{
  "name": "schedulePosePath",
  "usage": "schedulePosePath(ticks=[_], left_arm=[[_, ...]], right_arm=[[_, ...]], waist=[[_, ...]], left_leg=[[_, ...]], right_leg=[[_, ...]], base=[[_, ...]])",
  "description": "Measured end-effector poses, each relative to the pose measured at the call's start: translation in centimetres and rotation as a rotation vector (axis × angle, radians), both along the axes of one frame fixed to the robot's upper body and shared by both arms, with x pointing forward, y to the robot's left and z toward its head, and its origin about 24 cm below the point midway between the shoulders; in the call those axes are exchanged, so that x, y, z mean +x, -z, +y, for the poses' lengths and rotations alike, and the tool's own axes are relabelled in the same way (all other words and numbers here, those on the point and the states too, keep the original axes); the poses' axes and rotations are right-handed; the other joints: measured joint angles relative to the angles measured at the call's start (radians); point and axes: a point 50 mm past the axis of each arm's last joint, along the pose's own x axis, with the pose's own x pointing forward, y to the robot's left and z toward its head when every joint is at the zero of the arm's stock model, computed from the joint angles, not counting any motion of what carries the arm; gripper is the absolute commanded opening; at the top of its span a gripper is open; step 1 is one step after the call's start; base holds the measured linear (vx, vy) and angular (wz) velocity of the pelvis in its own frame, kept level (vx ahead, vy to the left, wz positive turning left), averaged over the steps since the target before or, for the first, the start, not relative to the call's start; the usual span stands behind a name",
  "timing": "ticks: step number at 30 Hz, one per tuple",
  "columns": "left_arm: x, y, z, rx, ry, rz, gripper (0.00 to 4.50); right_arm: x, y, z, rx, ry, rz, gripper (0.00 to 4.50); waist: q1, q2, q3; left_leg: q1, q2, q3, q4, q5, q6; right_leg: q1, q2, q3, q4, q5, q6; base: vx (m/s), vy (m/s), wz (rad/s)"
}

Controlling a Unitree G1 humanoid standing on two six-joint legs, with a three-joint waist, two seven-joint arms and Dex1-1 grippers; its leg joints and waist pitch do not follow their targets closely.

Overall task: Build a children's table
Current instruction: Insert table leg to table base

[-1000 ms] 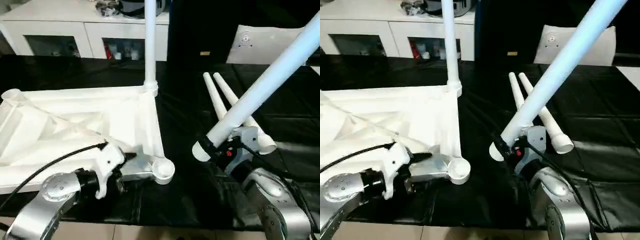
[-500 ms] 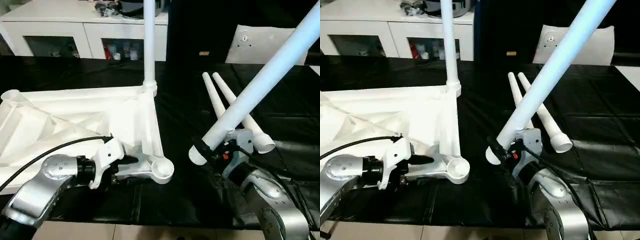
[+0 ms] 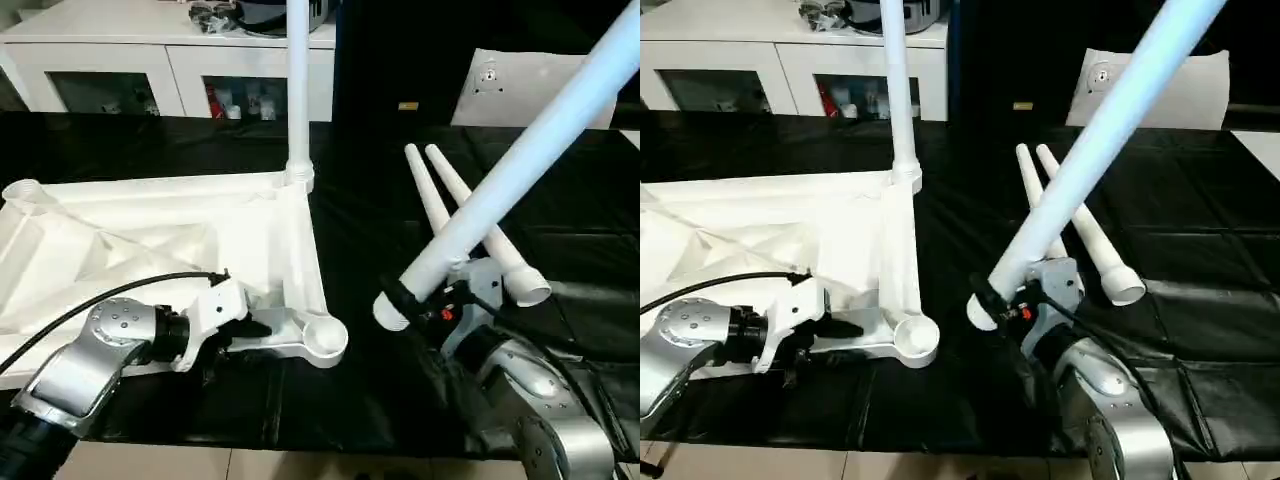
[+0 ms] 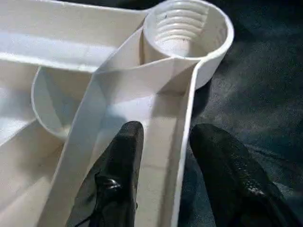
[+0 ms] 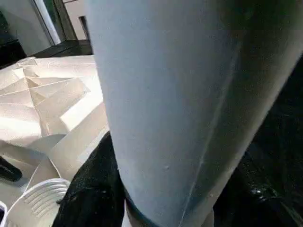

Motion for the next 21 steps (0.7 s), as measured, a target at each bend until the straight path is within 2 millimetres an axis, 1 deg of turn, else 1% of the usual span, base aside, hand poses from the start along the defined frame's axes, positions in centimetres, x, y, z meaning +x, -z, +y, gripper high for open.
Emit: schedulePosePath(ticks=[2,3,4,6,8,9,10,12,14,19,20,21], left_arm=[[-0.02,0.05,0.08,0.006,0.004,0.004,1.69],[-0.03,0.07,0.1,0.006,0.006,0.007,1.5],[-0.04,0.07,0.1,0.006,0.008,0.007,1.5],[-0.04,0.05,0.19,0.012,0.01,0.004,1.24],[0.0,0.07,0.39,0.023,0.01,0.002,1.2],[0.01,0.1,0.52,0.027,0.011,0.0,1.03],[0.01,0.14,0.59,0.029,0.013,0.001,1.03],[-0.01,0.27,0.75,0.034,0.015,0.009,0.86],[-0.05,0.28,0.73,0.033,0.021,0.013,0.78],[-0.1,0.31,0.72,0.036,0.043,0.005,0.2],[-0.09,0.32,0.73,0.037,0.048,-0.001,0.2],[-0.07,0.33,0.74,0.038,0.051,-0.006,0.06]], right_arm=[[-0.01,0.01,0.01,0.0,-0.001,0.0,1.9],[-0.01,0.01,0.02,0.0,-0.001,0.0,1.9],[-0.01,0.01,0.03,-0.001,-0.002,0.0,1.9],[-0.03,0.02,0.11,-0.001,-0.007,0.001,1.9],[-0.03,0.03,0.12,-0.001,-0.008,0.001,1.9],[-0.03,0.03,0.11,-0.002,-0.008,0.001,1.9],[-0.04,0.03,0.1,-0.003,-0.008,0.001,1.9],[-0.08,0.08,0.07,-0.005,-0.009,0.003,1.9],[-0.13,0.14,0.06,-0.006,-0.01,0.005,1.9],[-0.17,0.15,0.11,-0.005,-0.019,0.005,1.9],[-0.17,0.16,0.13,-0.005,-0.02,0.006,1.9],[-0.18,0.16,0.15,-0.005,-0.021,0.006,1.9]], waist=[[0.0,0.0,0.0],[0.0,0.0,0.0],[0.0,0.0,0.0],[0.0,0.0,0.0],[0.0,0.0,0.0],[0.0,0.0,0.0],[0.0,0.0,0.0],[0.0,0.0,0.0],[0.0,0.0,0.0],[0.0,0.001,0.0],[-0.001,0.001,0.0],[-0.004,0.001,0.001]], left_leg=[[0.0,0.0,0.0,0.0,0.0,0.0],[0.0,0.0,0.0,-0.001,0.0,0.0],[0.0,0.0,0.0,-0.001,0.0,0.0],[0.0,0.0,0.0,-0.001,0.0,0.0],[0.0,0.0,0.0,-0.001,0.0,0.0],[0.0,0.0,0.0,-0.001,0.0,0.0],[0.0,0.0,0.0,-0.001,0.0,0.0],[0.0,0.001,0.001,-0.001,0.0,0.0],[0.0,0.001,0.001,-0.001,0.0,0.0],[0.0,0.001,0.001,-0.001,0.0,0.0],[0.0,0.001,0.001,-0.001,0.0,0.0],[0.0,0.001,0.002,-0.002,0.0,0.0]], right_leg=[[0.0,0.0,0.0,0.0,0.0,0.0],[0.0,0.0,0.0,0.0,0.0,0.0],[0.0,0.0,0.0,0.0,0.0,0.0],[0.0,0.0,0.0,-0.001,0.0,0.0],[0.0,0.0,0.0,-0.001,0.0,0.0],[0.0,0.0,0.0,-0.001,0.0,0.0],[0.0,0.0,0.0,-0.001,0.0,0.0],[0.0,0.0,0.0,-0.001,0.0,0.0],[0.0,0.0,0.0,-0.001,0.0,0.0],[0.0,0.0,0.0,-0.001,0.0,0.0],[0.0,0.0,0.0,-0.002,0.0,0.0],[0.0,0.0,0.0,-0.002,0.0,0.0]], base=[[0.0,0.0,0.0],[0.0,0.0,0.0],[0.0,0.0,0.0],[0.0,0.0,0.0],[0.0,0.0,0.0],[0.0,0.0,0.0],[0.0,0.0,0.0],[0.0,0.0,0.0],[0.0,0.0,0.0],[0.0,0.0,0.0],[0.0,0.0,0.0],[0.0,0.0,0.0]])
